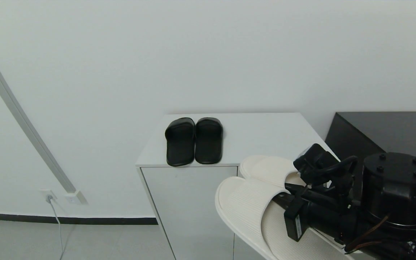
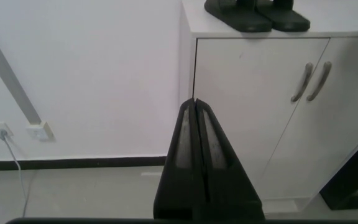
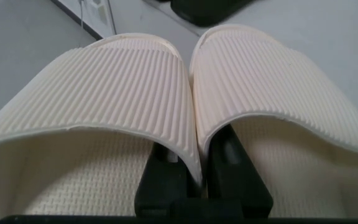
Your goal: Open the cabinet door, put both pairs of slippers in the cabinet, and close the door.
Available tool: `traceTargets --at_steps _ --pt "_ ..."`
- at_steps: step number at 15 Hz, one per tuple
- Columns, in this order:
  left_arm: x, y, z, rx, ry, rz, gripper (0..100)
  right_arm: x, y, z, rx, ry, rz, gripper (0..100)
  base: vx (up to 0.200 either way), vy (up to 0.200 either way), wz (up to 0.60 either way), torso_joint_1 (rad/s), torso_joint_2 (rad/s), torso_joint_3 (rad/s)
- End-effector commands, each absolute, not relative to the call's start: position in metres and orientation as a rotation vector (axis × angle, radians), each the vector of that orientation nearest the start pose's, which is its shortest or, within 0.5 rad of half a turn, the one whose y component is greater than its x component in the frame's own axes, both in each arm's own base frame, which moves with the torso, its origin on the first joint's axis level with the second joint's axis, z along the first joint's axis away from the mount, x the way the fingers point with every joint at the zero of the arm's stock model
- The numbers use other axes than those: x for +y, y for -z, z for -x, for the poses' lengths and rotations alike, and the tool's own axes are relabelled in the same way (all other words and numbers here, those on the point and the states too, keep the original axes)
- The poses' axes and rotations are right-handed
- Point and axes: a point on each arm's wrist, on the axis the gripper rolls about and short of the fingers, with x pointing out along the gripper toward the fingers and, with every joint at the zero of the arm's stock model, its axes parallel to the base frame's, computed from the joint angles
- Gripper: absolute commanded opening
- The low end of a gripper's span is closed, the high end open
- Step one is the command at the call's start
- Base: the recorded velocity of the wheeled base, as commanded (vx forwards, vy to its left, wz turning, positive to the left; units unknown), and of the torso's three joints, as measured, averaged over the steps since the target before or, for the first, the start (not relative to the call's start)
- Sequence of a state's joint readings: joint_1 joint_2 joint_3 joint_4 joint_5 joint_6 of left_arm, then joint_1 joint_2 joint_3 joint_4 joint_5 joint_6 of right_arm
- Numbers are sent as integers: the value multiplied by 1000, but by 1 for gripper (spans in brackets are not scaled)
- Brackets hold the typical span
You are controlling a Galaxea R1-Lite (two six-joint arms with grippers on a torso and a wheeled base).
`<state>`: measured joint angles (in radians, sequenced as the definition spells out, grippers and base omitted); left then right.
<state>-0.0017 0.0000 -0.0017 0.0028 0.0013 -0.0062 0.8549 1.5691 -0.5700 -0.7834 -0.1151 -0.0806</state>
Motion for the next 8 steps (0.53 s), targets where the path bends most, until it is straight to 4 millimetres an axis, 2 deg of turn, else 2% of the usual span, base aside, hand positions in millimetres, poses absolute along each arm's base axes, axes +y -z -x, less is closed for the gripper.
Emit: traceTargets --at_steps 1,2,8 --pt "0 -76 23 3 2 6 0 193 -171 -171 170 -746 183 0 0 0 0 -217 520 295" --pt "0 -76 23 3 2 8 100 193 -171 -171 167 -746 181 0 0 0 0 -227 549 305" --pt "0 -76 23 2 0 5 100 192 -169 -170 175 -746 187 0 0 0 0 -217 544 321"
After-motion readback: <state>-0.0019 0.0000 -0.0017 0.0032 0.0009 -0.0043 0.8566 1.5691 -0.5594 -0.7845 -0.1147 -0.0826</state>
